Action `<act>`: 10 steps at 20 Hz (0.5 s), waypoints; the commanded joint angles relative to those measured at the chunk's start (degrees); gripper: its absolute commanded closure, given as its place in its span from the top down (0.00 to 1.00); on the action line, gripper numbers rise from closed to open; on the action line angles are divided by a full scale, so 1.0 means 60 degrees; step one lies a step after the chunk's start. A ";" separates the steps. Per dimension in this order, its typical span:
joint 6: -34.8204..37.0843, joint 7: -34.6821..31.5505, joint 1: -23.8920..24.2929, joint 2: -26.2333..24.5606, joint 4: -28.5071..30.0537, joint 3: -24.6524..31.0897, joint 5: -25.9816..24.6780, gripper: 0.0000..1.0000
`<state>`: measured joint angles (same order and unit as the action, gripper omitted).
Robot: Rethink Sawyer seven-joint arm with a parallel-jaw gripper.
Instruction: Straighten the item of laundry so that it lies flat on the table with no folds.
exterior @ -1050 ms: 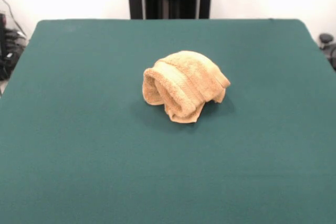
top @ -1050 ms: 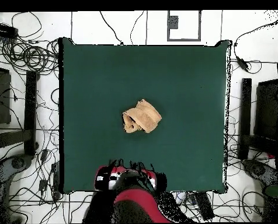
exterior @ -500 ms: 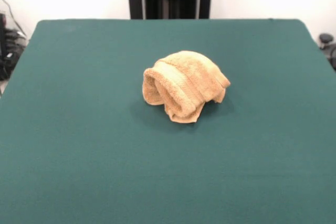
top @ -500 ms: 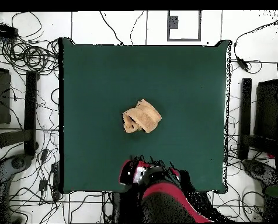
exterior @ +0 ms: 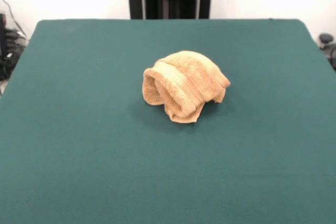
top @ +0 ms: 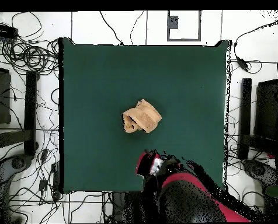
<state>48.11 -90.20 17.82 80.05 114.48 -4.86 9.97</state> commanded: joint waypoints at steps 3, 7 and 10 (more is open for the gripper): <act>-0.1552 0.2675 0.0558 -0.1261 0.1683 0.1857 0.0301 1.00; -0.2248 0.2687 0.0978 -0.1466 0.1973 0.2409 0.0259 1.00; -0.2766 0.2683 0.1382 -0.1649 0.2197 0.2926 0.0210 1.00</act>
<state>37.61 -90.20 23.83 76.36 117.39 1.71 9.99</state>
